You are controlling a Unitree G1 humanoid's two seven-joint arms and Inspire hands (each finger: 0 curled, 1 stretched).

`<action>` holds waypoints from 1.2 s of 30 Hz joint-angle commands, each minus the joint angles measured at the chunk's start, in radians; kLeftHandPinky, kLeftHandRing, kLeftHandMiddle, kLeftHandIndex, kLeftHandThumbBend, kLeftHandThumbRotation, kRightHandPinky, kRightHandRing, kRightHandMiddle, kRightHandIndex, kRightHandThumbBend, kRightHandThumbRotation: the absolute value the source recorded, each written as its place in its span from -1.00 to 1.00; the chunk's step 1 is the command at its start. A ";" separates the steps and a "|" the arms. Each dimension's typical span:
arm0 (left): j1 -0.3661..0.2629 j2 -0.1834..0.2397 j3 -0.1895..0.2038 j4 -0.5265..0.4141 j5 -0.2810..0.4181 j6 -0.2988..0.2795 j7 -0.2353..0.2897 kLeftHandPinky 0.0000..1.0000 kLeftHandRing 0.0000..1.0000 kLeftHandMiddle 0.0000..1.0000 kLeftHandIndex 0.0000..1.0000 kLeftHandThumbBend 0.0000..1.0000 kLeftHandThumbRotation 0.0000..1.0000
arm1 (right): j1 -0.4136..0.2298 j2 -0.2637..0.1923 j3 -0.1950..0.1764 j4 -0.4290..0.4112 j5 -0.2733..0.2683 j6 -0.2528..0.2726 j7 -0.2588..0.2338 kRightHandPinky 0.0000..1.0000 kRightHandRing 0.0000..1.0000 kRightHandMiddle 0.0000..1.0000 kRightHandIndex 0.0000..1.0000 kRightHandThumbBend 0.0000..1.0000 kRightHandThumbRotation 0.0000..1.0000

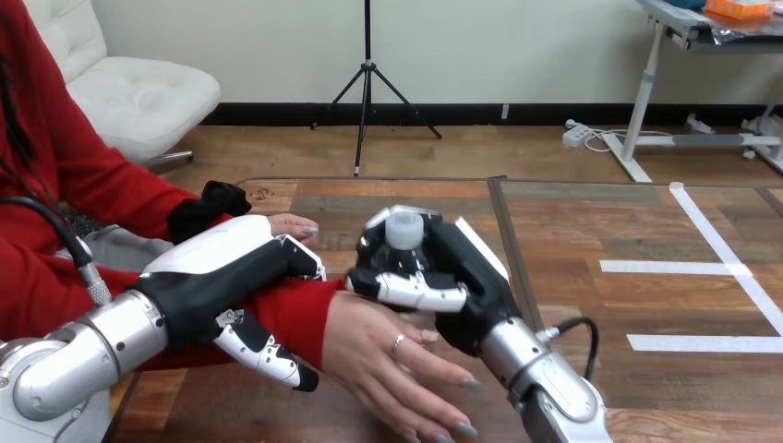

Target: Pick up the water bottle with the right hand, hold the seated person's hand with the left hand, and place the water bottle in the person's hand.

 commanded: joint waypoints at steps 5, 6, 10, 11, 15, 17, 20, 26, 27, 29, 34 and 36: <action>-0.077 -0.025 0.012 -0.056 -0.044 -0.052 0.017 -0.45 -0.32 -0.17 -0.15 0.88 -1.00 | -0.070 0.009 -0.033 -0.014 0.012 -0.066 0.031 -0.46 -0.38 -0.21 -0.18 0.65 -1.00; -0.079 -0.026 0.011 -0.051 -0.044 -0.056 0.018 -0.44 -0.32 -0.17 -0.15 0.88 -1.00 | -0.068 0.008 -0.035 -0.007 0.010 -0.073 0.036 -0.46 -0.39 -0.21 -0.18 0.65 -1.00; -0.082 -0.027 0.010 -0.047 -0.045 -0.054 0.016 -0.45 -0.32 -0.17 -0.15 0.88 -1.00 | -0.063 0.004 -0.037 0.004 0.001 -0.088 0.040 -0.46 -0.38 -0.21 -0.18 0.65 -1.00; -0.082 -0.026 0.011 -0.047 -0.046 -0.053 0.015 -0.45 -0.32 -0.17 -0.15 0.88 -1.00 | -0.062 0.004 -0.037 0.004 -0.001 -0.090 0.040 -0.46 -0.38 -0.21 -0.18 0.64 -1.00; -0.087 -0.026 0.008 -0.039 -0.042 -0.059 0.017 -0.45 -0.32 -0.17 -0.14 0.87 -1.00 | -0.054 0.003 -0.041 0.002 0.005 -0.087 0.052 -0.46 -0.38 -0.20 -0.17 0.64 -1.00; -0.088 -0.028 0.009 -0.033 -0.046 -0.065 0.018 -0.45 -0.32 -0.17 -0.14 0.88 -1.00 | -0.052 0.003 -0.043 0.005 0.004 -0.093 0.055 -0.46 -0.37 -0.19 -0.17 0.64 -1.00; -0.088 -0.027 0.008 -0.037 -0.040 -0.057 0.017 -0.44 -0.32 -0.17 -0.14 0.88 -1.00 | -0.048 0.002 -0.044 0.004 0.003 -0.097 0.057 -0.45 -0.36 -0.19 -0.17 0.63 -1.00; -0.094 -0.027 0.006 -0.030 -0.040 -0.060 0.014 -0.44 -0.31 -0.16 -0.15 0.88 -1.00 | -0.042 0.004 -0.046 0.002 0.005 -0.096 0.058 -0.44 -0.36 -0.19 -0.17 0.62 -1.00; -0.094 -0.028 0.006 -0.031 -0.040 -0.058 0.014 -0.44 -0.31 -0.16 -0.15 0.88 -1.00 | -0.039 0.005 -0.046 -0.004 0.006 -0.092 0.057 -0.44 -0.36 -0.19 -0.17 0.62 -1.00; -0.093 -0.029 0.007 -0.030 -0.042 -0.061 0.015 -0.44 -0.31 -0.16 -0.15 0.88 -1.00 | -0.037 0.007 -0.046 -0.010 0.006 -0.088 0.054 -0.45 -0.37 -0.19 -0.17 0.61 -1.00; -0.098 -0.031 0.005 -0.020 -0.043 -0.070 0.017 -0.44 -0.31 -0.16 -0.14 0.88 -1.00 | -0.029 0.015 -0.040 -0.034 0.004 -0.080 0.047 -0.46 -0.38 -0.21 -0.17 0.60 -1.00; -0.099 -0.033 0.004 -0.014 -0.044 -0.077 0.020 -0.44 -0.31 -0.16 -0.14 0.88 -1.00 | -0.025 0.020 -0.036 -0.049 0.005 -0.076 0.045 -0.46 -0.38 -0.21 -0.18 0.61 -1.00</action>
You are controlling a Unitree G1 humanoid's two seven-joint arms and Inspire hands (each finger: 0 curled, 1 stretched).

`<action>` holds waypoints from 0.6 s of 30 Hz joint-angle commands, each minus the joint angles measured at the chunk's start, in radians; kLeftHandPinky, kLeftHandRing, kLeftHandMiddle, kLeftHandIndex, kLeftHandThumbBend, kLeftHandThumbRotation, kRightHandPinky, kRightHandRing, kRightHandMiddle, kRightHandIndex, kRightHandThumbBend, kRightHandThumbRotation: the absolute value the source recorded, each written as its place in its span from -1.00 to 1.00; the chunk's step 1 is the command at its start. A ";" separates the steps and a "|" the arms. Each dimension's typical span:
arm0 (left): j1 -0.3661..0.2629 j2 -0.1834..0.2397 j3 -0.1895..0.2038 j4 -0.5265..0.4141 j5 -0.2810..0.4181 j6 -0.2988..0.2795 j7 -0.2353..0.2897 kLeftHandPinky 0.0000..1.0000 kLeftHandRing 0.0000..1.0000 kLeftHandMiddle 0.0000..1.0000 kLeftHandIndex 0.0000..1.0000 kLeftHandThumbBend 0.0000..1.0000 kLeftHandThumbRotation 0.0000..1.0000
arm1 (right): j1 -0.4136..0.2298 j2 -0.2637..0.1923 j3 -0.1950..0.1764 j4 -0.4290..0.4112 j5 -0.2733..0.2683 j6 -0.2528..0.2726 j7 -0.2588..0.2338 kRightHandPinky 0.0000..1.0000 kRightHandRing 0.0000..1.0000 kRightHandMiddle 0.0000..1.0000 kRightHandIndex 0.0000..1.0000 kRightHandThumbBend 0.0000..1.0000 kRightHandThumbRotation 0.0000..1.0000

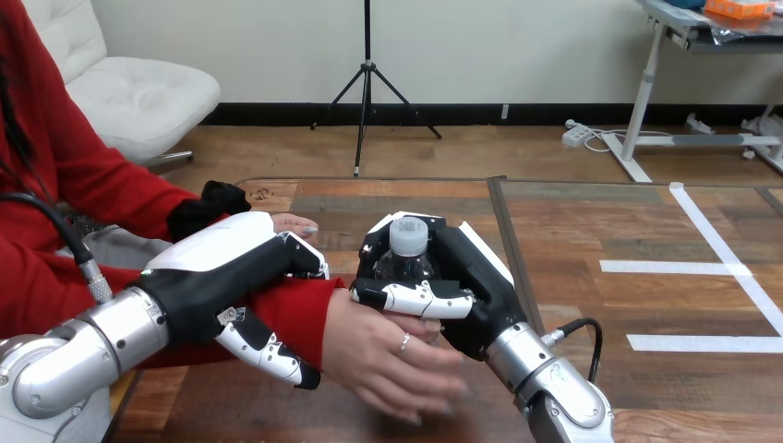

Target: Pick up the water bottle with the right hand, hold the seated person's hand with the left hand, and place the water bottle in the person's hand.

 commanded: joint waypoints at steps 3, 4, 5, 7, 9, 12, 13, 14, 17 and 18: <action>-0.092 -0.035 0.003 -0.019 -0.044 -0.056 0.020 -0.44 -0.32 -0.16 -0.15 0.89 -1.00 | -0.019 0.025 -0.006 -0.090 0.009 -0.011 -0.012 -0.47 -0.39 -0.22 -0.18 0.61 -1.00; -0.092 -0.034 0.003 -0.021 -0.043 -0.051 0.018 -0.44 -0.31 -0.16 -0.15 0.89 -1.00 | -0.015 0.026 -0.002 -0.100 0.008 -0.006 -0.014 -0.47 -0.38 -0.22 -0.18 0.62 -1.00; -0.092 -0.034 0.003 -0.022 -0.042 -0.048 0.016 -0.44 -0.31 -0.16 -0.15 0.88 -1.00 | -0.012 0.026 0.000 -0.108 0.008 -0.003 -0.016 -0.46 -0.38 -0.21 -0.18 0.62 -1.00; -0.095 -0.033 0.001 -0.017 -0.045 -0.053 0.013 -0.44 -0.31 -0.16 -0.14 0.88 -1.00 | -0.003 0.032 0.006 -0.128 0.007 -0.002 -0.020 -0.46 -0.37 -0.21 -0.19 0.63 -1.00; -0.097 -0.035 0.000 -0.015 -0.043 -0.055 0.014 -0.43 -0.30 -0.15 -0.14 0.87 -1.00 | 0.009 0.037 0.012 -0.155 0.007 0.007 -0.027 -0.45 -0.37 -0.21 -0.19 0.64 -1.00; -0.097 -0.037 -0.001 -0.023 -0.037 -0.042 0.014 -0.43 -0.30 -0.15 -0.14 0.87 -1.00 | 0.034 0.041 0.027 -0.212 0.000 0.030 -0.044 -0.43 -0.36 -0.21 -0.19 0.64 -1.00; -0.097 -0.038 -0.002 -0.029 -0.036 -0.034 0.011 -0.42 -0.30 -0.15 -0.14 0.87 -1.00 | 0.043 0.041 0.033 -0.234 -0.006 0.036 -0.051 -0.43 -0.36 -0.21 -0.19 0.65 -1.00; -0.097 -0.038 -0.002 -0.033 -0.036 -0.028 0.009 -0.42 -0.30 -0.15 -0.14 0.87 -1.00 | 0.050 0.041 0.037 -0.251 -0.010 0.042 -0.056 -0.43 -0.36 -0.21 -0.19 0.65 -1.00; -0.100 -0.042 -0.005 -0.025 -0.035 -0.037 0.014 -0.42 -0.29 -0.15 -0.14 0.88 -1.00 | 0.086 0.044 0.055 -0.328 -0.014 0.068 -0.070 -0.43 -0.36 -0.22 -0.19 0.65 -1.00; -0.100 -0.043 -0.006 -0.024 -0.034 -0.039 0.014 -0.42 -0.29 -0.15 -0.14 0.88 -1.00 | 0.107 0.044 0.066 -0.374 -0.021 0.085 -0.080 -0.43 -0.37 -0.22 -0.19 0.65 -1.00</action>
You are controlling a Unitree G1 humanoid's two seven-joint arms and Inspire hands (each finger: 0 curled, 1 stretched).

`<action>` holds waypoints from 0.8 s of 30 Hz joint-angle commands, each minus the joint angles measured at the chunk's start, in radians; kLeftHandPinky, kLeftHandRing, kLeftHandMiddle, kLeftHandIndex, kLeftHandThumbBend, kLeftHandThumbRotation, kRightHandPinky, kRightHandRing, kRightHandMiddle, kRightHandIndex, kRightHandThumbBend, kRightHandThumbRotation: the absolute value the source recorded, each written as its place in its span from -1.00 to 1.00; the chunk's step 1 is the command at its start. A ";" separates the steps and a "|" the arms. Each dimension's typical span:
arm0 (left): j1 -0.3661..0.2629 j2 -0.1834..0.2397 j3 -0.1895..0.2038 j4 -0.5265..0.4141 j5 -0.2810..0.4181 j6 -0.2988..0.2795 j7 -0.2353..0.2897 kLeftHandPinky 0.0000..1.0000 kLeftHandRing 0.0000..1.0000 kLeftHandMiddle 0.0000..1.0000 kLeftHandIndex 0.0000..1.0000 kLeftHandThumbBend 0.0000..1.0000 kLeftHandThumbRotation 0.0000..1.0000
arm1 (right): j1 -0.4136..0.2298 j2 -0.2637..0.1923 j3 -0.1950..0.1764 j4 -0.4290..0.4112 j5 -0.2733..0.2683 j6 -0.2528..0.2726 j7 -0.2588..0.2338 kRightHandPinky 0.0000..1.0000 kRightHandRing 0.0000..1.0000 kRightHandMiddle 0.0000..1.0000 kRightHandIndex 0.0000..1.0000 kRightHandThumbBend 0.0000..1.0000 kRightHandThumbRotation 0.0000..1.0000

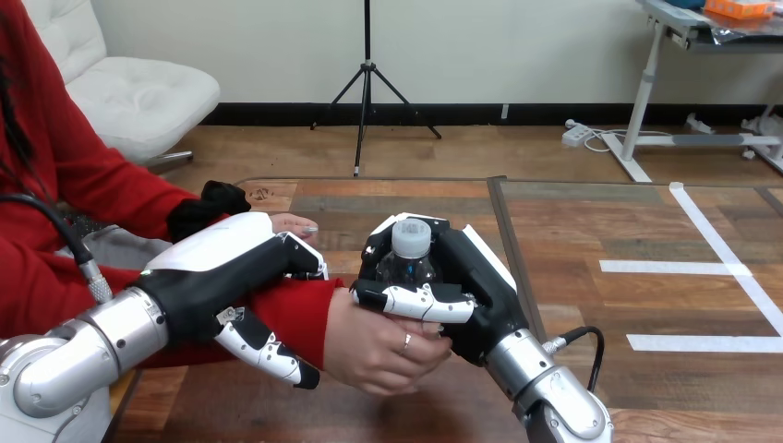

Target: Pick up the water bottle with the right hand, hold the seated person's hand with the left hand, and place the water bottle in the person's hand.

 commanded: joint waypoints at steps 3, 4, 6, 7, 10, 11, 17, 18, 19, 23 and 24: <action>-0.097 -0.041 -0.009 -0.040 -0.034 -0.036 0.015 -0.42 -0.29 -0.15 -0.14 0.88 -1.00 | 0.065 0.029 0.058 -0.313 -0.017 0.071 -0.048 -0.45 -0.38 -0.23 -0.19 0.66 -1.00; -0.097 -0.042 -0.010 -0.036 -0.033 -0.038 0.017 -0.42 -0.29 -0.15 -0.14 0.89 -1.00 | 0.078 0.028 0.065 -0.340 -0.018 0.078 -0.051 -0.46 -0.38 -0.23 -0.19 0.65 -1.00; -0.099 -0.045 -0.013 -0.024 -0.033 -0.049 0.019 -0.42 -0.29 -0.15 -0.14 0.89 -1.00 | 0.107 0.024 0.079 -0.394 -0.017 0.092 -0.053 -0.46 -0.38 -0.24 -0.19 0.65 -1.00; -0.101 -0.047 -0.015 -0.018 -0.035 -0.056 0.020 -0.42 -0.29 -0.15 -0.14 0.88 -1.00 | 0.119 0.023 0.085 -0.416 -0.016 0.098 -0.053 -0.47 -0.38 -0.24 -0.19 0.65 -1.00; -0.104 -0.047 -0.019 -0.021 -0.031 -0.041 0.013 -0.42 -0.30 -0.15 -0.14 0.88 -1.00 | 0.163 0.015 0.106 -0.504 -0.022 0.138 -0.067 -0.47 -0.38 -0.23 -0.19 0.65 -1.00; -0.105 -0.047 -0.020 -0.023 -0.029 -0.035 0.012 -0.41 -0.29 -0.15 -0.14 0.88 -1.00 | 0.173 0.013 0.111 -0.524 -0.024 0.149 -0.072 -0.47 -0.37 -0.23 -0.19 0.65 -1.00; -0.113 -0.059 -0.026 0.006 -0.033 -0.060 0.019 -0.42 -0.30 -0.16 -0.15 0.89 -1.00 | 0.248 -0.003 0.146 -0.662 -0.027 0.201 -0.084 -0.47 -0.36 -0.23 -0.20 0.66 -1.00; -0.115 -0.061 -0.027 0.011 -0.033 -0.063 0.020 -0.42 -0.30 -0.16 -0.15 0.89 -1.00 | 0.267 -0.007 0.154 -0.690 -0.029 0.208 -0.087 -0.46 -0.35 -0.22 -0.20 0.66 -1.00; -0.116 -0.062 -0.028 0.014 -0.033 -0.065 0.021 -0.42 -0.30 -0.16 -0.15 0.89 -1.00 | 0.280 -0.010 0.159 -0.710 -0.031 0.214 -0.090 -0.46 -0.35 -0.22 -0.20 0.66 -1.00; -0.121 -0.066 -0.032 0.024 -0.029 -0.067 0.023 -0.42 -0.30 -0.16 -0.15 0.90 -1.00 | 0.316 -0.018 0.172 -0.759 -0.030 0.225 -0.093 -0.46 -0.34 -0.22 -0.21 0.66 -1.00; -0.123 -0.068 -0.033 0.027 -0.027 -0.070 0.024 -0.42 -0.30 -0.16 -0.15 0.90 -1.00 | 0.327 -0.020 0.176 -0.773 -0.029 0.228 -0.093 -0.46 -0.34 -0.22 -0.21 0.66 -1.00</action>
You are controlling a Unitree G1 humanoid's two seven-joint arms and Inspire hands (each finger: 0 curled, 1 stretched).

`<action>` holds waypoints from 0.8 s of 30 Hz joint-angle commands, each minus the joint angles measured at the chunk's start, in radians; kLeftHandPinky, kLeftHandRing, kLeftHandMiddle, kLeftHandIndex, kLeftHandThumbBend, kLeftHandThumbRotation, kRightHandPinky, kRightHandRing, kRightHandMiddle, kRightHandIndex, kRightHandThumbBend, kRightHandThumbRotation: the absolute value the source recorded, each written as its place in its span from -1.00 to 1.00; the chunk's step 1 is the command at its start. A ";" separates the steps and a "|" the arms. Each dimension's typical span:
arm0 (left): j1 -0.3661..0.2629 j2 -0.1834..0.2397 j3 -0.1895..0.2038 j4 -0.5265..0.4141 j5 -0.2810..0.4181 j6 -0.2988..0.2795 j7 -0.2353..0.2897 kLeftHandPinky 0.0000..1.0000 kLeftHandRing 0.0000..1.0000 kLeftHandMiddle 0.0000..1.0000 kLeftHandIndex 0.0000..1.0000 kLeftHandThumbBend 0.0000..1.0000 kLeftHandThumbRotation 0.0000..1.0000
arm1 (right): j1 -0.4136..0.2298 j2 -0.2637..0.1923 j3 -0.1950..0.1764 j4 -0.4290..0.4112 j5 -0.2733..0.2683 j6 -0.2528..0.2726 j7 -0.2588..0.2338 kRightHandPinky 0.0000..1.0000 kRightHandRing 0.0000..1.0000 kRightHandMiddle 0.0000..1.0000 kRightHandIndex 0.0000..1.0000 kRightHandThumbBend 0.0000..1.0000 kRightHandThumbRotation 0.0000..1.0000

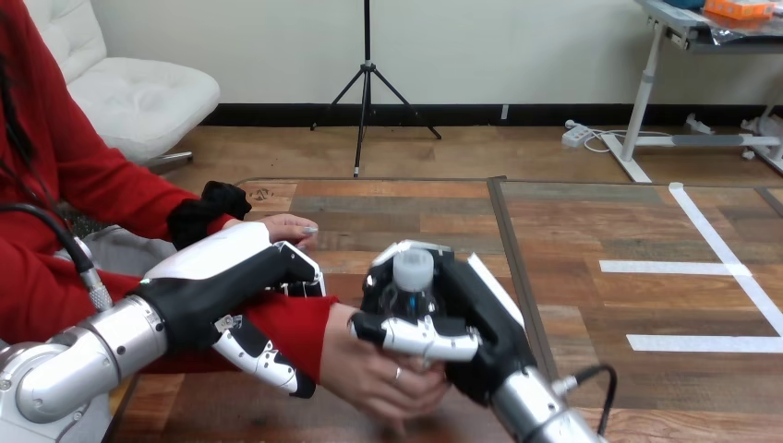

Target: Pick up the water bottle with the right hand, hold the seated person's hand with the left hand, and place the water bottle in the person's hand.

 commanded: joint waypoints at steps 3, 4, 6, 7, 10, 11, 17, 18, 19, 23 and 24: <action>-0.134 -0.066 -0.028 0.004 -0.029 -0.077 0.032 -0.42 -0.30 -0.16 -0.15 0.90 -1.00 | 0.091 -0.015 0.092 -0.449 0.003 0.064 -0.014 -0.46 -0.35 -0.22 -0.21 0.67 -1.00; -0.135 -0.067 -0.029 0.006 -0.028 -0.080 0.033 -0.42 -0.30 -0.16 -0.15 0.90 -1.00 | 0.097 -0.015 0.094 -0.458 0.006 0.067 -0.013 -0.47 -0.35 -0.22 -0.21 0.67 -1.00; -0.138 -0.068 -0.031 0.010 -0.028 -0.084 0.035 -0.42 -0.31 -0.16 -0.15 0.90 -1.00 | 0.110 -0.017 0.100 -0.476 0.009 0.071 -0.013 -0.47 -0.35 -0.23 -0.21 0.67 -1.00; -0.139 -0.068 -0.032 0.012 -0.028 -0.085 0.036 -0.42 -0.31 -0.17 -0.15 0.91 -1.00 | 0.115 -0.017 0.103 -0.485 0.009 0.073 -0.014 -0.47 -0.36 -0.23 -0.21 0.67 -1.00; -0.141 -0.069 -0.034 0.013 -0.029 -0.079 0.033 -0.42 -0.31 -0.17 -0.15 0.91 -1.00 | 0.132 -0.020 0.110 -0.511 0.015 0.082 -0.013 -0.48 -0.36 -0.23 -0.21 0.67 -1.00; -0.141 -0.069 -0.035 0.013 -0.029 -0.077 0.032 -0.43 -0.31 -0.17 -0.15 0.91 -1.00 | 0.136 -0.020 0.111 -0.517 0.017 0.085 -0.013 -0.48 -0.36 -0.23 -0.21 0.67 -1.00; -0.144 -0.071 -0.037 0.014 -0.026 -0.077 0.033 -0.43 -0.31 -0.16 -0.14 0.91 -1.00 | 0.160 -0.024 0.116 -0.557 0.015 0.088 -0.011 -0.48 -0.36 -0.23 -0.21 0.67 -1.00; -0.144 -0.071 -0.038 0.014 -0.025 -0.079 0.035 -0.43 -0.31 -0.16 -0.14 0.91 -1.00 | 0.166 -0.025 0.117 -0.567 0.013 0.089 -0.012 -0.48 -0.36 -0.23 -0.21 0.67 -1.00; -0.145 -0.071 -0.038 0.015 -0.024 -0.079 0.035 -0.43 -0.31 -0.16 -0.14 0.91 -1.00 | 0.169 -0.025 0.117 -0.573 0.012 0.091 -0.013 -0.48 -0.36 -0.23 -0.21 0.67 -1.00; -0.146 -0.072 -0.039 0.014 -0.021 -0.078 0.036 -0.43 -0.31 -0.16 -0.14 0.91 -1.00 | 0.180 -0.026 0.117 -0.592 0.007 0.091 -0.013 -0.48 -0.36 -0.23 -0.21 0.67 -1.00; -0.146 -0.072 -0.039 0.013 -0.021 -0.075 0.034 -0.43 -0.31 -0.16 -0.14 0.92 -1.00 | 0.183 -0.026 0.117 -0.594 0.008 0.089 -0.012 -0.48 -0.36 -0.23 -0.21 0.67 -1.00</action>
